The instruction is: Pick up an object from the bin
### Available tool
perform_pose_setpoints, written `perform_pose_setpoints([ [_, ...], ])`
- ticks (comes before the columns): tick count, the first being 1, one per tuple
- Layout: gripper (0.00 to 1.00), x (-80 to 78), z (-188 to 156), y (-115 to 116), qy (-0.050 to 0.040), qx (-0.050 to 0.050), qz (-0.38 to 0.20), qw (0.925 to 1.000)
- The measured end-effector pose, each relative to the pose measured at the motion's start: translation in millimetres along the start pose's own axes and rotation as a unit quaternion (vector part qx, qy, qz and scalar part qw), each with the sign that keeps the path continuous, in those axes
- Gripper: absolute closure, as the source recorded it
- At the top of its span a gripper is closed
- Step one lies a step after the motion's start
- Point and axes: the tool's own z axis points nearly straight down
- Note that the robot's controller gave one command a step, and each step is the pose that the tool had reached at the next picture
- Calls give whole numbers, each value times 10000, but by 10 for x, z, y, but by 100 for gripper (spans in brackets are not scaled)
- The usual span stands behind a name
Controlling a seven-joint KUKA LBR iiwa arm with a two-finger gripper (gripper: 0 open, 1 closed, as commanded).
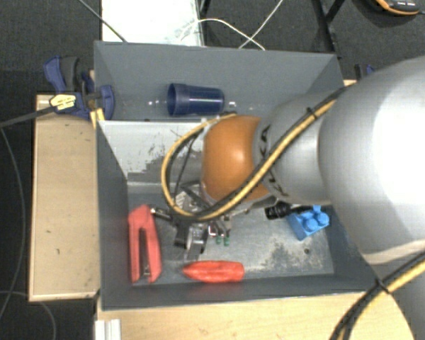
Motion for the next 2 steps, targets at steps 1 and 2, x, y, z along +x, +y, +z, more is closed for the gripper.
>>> perform_pose_setpoints([
  [1,0,179,55,-45,-81,-52,1049,9944],
  [2,100,21,49,-17,-26,11,205,9998],
])
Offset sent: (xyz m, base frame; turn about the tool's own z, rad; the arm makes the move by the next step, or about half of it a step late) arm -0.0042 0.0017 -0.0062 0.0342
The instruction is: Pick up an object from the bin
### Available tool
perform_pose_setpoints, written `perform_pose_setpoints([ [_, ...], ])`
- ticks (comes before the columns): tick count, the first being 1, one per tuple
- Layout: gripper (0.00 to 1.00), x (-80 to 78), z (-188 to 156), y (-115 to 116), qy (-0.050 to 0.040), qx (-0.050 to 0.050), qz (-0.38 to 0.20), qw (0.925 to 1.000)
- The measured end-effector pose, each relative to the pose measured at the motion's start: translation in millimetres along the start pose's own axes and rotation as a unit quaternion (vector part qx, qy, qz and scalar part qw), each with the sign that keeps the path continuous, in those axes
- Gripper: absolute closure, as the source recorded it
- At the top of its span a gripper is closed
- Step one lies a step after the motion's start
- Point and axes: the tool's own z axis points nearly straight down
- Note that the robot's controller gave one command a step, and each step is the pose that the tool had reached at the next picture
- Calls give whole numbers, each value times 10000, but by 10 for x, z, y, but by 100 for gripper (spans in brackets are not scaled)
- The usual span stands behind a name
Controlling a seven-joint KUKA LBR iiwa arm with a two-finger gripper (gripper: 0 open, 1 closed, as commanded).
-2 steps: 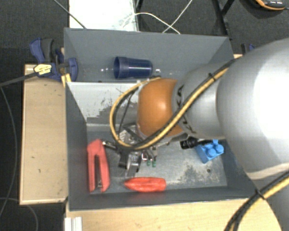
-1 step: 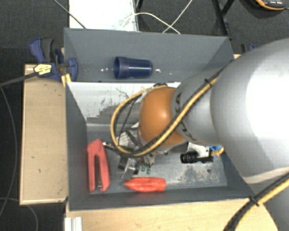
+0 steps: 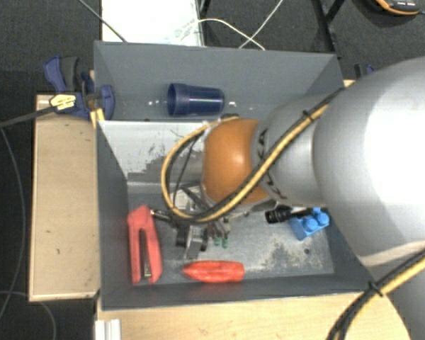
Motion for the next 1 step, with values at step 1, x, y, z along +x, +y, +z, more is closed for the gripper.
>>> perform_pose_setpoints([
  [1,100,0,0,0,0,0,4,10000],
])
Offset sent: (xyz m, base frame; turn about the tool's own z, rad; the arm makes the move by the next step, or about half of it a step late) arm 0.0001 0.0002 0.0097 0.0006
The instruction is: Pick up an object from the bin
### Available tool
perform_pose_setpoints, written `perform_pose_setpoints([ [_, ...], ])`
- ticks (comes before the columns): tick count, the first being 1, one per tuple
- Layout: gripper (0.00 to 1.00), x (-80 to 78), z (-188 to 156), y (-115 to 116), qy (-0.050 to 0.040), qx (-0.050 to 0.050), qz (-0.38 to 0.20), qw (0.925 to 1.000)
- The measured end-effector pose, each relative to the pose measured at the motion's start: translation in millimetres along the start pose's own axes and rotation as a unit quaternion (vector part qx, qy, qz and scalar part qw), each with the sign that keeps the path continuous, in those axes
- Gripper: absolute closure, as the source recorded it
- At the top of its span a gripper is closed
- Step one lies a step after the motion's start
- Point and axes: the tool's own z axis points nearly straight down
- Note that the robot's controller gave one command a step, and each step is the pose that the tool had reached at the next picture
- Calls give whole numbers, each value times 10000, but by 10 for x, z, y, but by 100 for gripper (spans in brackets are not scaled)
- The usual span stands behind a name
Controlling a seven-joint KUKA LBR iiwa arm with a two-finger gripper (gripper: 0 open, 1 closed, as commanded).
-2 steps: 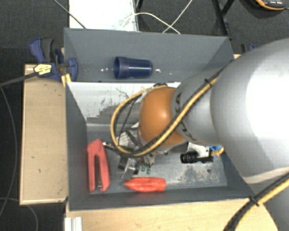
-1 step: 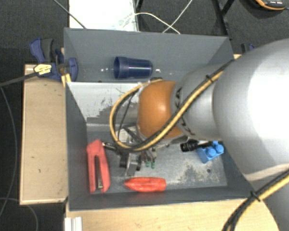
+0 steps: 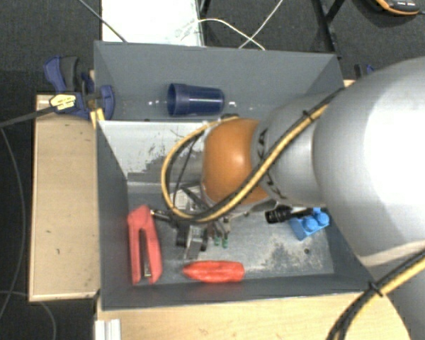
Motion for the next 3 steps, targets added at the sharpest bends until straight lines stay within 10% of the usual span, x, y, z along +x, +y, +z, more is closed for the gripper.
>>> perform_pose_setpoints([
  [3,100,16,-585,-15,28,12,18,10000],
])
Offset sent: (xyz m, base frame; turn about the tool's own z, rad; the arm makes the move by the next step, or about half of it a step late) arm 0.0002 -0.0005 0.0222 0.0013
